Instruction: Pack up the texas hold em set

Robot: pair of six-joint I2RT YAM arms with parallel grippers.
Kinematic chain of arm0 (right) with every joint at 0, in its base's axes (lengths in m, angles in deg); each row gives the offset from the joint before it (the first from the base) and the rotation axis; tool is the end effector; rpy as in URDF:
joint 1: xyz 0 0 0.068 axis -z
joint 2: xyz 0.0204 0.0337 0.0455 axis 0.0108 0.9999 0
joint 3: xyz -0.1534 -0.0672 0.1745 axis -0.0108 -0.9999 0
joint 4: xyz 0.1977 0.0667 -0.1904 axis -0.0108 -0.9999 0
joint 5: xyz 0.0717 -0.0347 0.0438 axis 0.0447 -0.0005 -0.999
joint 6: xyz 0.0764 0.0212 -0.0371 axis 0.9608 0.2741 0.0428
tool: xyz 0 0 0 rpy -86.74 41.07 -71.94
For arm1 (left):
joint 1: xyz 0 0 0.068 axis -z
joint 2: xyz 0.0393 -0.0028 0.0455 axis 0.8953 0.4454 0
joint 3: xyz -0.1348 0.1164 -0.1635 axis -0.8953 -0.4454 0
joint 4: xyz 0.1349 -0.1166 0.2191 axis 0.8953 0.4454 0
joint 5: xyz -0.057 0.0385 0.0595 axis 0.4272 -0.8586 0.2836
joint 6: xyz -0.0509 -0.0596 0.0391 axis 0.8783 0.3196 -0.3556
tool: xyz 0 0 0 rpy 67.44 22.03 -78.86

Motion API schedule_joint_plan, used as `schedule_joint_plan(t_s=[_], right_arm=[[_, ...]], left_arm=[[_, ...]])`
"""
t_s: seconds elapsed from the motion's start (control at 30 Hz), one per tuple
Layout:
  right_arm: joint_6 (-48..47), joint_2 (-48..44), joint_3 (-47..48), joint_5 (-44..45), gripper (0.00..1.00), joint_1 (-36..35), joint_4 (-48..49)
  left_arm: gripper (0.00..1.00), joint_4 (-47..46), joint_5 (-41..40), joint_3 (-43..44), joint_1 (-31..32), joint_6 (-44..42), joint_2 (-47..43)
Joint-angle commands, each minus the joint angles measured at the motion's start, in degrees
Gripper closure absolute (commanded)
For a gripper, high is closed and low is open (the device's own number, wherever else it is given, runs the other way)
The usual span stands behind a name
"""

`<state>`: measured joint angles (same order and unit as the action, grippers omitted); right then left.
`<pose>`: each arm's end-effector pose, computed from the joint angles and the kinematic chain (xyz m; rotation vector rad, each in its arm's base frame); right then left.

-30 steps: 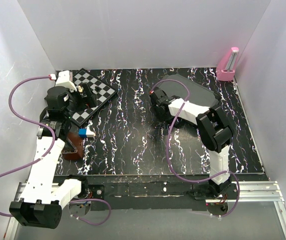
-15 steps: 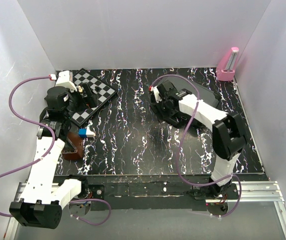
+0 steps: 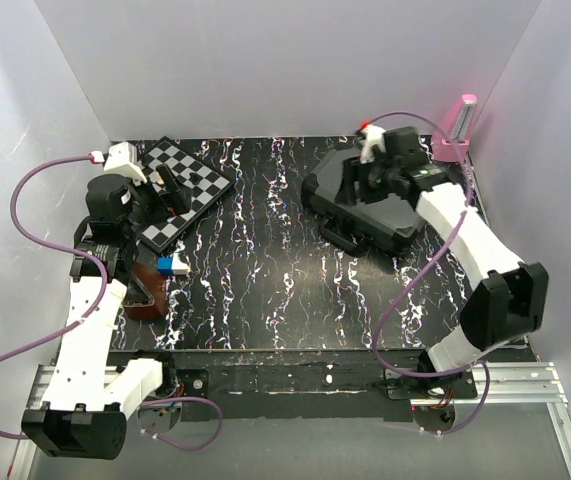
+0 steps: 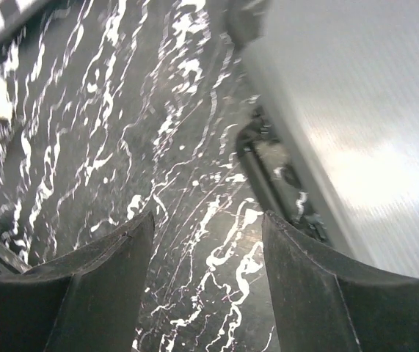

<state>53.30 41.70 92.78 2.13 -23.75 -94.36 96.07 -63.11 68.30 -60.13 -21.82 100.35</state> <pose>0.3668 0.1776 0.2817 -0.4932 2.2608 0.5416 0.2842 -0.0239 0.3471 -0.2154 1.9515 -0.3508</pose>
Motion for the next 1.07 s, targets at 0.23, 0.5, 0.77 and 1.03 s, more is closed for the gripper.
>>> schedule_joint_plan(t_s=[0.23, 0.5, 0.77, 1.03], right_arm=[[15.7, -14.0, -14.7, -7.1, 0.34, 25.0, 14.7], [12.7, -27.7, -21.9, 6.2, 0.33, 28.3, 19.7], [10.6, -35.6, -27.4, 10.4, 0.32, 28.3, 25.3], [10.5, -36.5, -27.3, 9.1, 0.32, 28.3, 24.5]], left_arm=[[0.02, -1.2, -0.1, -3.5, -3.3, 4.0, -4.1], [0.02, -3.8, -7.3, -6.8, -3.3, -0.3, -11.0], [0.02, -3.9, -10.8, -7.2, -3.3, -2.5, -13.6], [0.02, -4.2, -10.2, -6.8, -3.3, -2.1, -14.3]])
